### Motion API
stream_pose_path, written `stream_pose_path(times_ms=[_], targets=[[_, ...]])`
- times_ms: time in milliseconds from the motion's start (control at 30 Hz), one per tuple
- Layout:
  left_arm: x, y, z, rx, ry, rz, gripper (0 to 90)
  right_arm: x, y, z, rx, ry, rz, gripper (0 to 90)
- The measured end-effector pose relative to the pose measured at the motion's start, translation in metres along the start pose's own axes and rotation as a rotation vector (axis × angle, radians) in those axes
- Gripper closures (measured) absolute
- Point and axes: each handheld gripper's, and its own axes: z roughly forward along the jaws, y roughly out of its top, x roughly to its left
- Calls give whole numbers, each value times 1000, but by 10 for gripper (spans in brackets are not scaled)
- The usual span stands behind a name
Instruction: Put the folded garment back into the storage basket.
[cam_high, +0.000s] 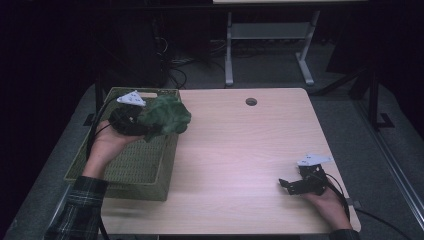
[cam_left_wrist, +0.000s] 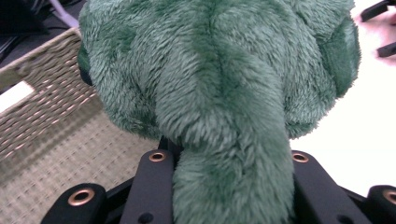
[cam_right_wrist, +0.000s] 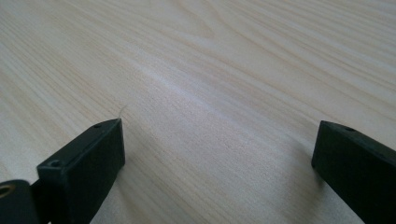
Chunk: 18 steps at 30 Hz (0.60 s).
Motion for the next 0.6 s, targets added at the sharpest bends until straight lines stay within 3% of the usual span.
stream_pose_path(times_ms=[333,600], targets=[[12,-15,-10,10,59,-34,675,0,0,0,0,0,0,22],[22,-33,-9,22,80,-76,675,0,0,0,0,0,0,22]])
